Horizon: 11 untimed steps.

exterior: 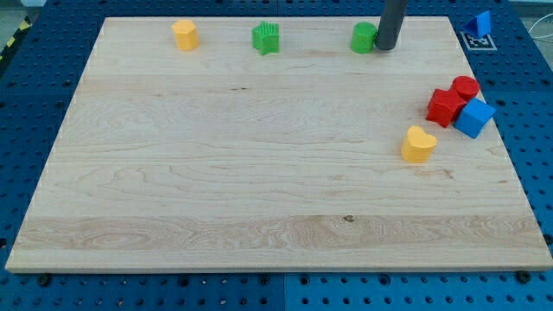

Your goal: Move your arm closer to the yellow heart

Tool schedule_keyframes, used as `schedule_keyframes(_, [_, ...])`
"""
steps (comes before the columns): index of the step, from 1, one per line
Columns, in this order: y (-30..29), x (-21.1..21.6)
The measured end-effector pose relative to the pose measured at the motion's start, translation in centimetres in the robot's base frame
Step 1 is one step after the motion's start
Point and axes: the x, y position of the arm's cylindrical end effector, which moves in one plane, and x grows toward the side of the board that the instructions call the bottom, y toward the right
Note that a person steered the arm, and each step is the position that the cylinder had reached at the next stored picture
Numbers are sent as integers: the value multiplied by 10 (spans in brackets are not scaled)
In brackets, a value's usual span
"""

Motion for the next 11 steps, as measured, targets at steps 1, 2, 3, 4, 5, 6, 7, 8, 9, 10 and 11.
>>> schedule_keyframes(1, [-14, -6])
schedule_keyframes(2, [-25, -15])
schedule_keyframes(3, [-3, 9])
schedule_keyframes(4, [-8, 51])
schedule_keyframes(5, [-40, 98])
schedule_keyframes(6, [-74, 138])
schedule_keyframes(7, [-71, 188])
schedule_keyframes(8, [-39, 235])
schedule_keyframes(9, [4, 264])
schedule_keyframes(10, [11, 240])
schedule_keyframes(11, [-5, 201])
